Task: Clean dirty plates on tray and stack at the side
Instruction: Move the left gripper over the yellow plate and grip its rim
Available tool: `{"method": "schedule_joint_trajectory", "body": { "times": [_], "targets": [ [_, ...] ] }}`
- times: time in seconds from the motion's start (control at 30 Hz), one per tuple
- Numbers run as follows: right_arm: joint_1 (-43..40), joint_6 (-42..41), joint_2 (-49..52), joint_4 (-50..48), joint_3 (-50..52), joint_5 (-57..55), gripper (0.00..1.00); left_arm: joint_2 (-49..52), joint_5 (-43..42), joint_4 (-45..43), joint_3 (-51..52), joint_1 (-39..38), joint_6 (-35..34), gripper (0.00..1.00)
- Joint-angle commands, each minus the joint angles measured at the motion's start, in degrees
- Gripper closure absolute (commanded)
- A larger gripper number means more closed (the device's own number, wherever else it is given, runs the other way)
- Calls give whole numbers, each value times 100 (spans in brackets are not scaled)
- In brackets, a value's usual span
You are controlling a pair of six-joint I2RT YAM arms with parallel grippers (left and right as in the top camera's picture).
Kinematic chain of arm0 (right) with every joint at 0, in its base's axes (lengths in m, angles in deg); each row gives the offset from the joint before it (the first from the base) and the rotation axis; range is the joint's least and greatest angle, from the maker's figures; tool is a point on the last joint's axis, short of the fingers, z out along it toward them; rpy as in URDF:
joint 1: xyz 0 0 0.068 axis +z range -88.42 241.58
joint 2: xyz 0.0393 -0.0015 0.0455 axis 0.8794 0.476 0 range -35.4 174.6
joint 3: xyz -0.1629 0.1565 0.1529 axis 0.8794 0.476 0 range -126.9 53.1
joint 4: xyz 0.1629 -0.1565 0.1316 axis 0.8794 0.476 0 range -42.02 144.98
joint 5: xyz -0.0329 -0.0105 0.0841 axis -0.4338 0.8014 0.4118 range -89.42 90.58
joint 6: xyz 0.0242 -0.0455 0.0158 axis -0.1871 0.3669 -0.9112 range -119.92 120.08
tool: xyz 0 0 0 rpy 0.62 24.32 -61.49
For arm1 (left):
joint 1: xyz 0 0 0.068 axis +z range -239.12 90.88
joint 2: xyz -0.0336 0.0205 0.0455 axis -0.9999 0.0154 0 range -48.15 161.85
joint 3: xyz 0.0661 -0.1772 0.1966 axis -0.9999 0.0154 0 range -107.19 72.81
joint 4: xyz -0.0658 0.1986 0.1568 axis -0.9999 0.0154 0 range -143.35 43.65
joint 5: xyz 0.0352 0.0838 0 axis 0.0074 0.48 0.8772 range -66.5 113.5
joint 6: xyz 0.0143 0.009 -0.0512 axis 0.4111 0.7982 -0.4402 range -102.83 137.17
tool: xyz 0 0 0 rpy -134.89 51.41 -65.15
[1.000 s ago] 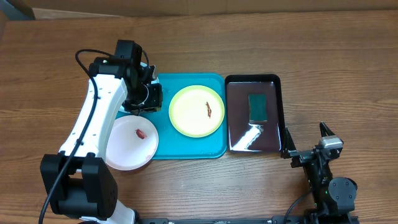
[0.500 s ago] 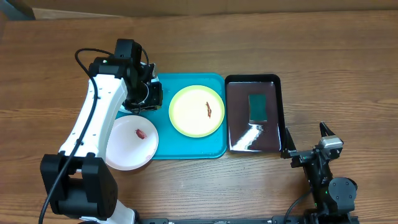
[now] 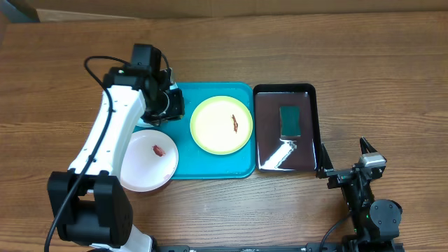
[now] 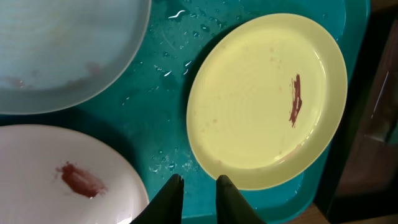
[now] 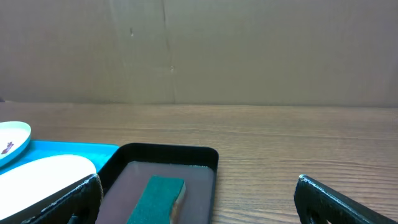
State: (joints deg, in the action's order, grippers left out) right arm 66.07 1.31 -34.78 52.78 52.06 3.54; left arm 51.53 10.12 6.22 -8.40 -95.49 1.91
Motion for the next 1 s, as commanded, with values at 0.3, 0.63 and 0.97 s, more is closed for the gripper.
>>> {"method": "schedule_joint_trajectory", "body": {
  "times": [0.3,0.63,0.97],
  "targets": [
    [-39,-42,-35,-15,59,-35,0,83,713,-1220,1071,-688,-319,72],
    [-39,-42,-35,-15,59,-35,0,155,1060,-1408,1176,-721,-321,66],
    [-39,-42,-35,-22,59,-35,0,671,1038,-1464,1174,-754,-323,76]
  ]
}}
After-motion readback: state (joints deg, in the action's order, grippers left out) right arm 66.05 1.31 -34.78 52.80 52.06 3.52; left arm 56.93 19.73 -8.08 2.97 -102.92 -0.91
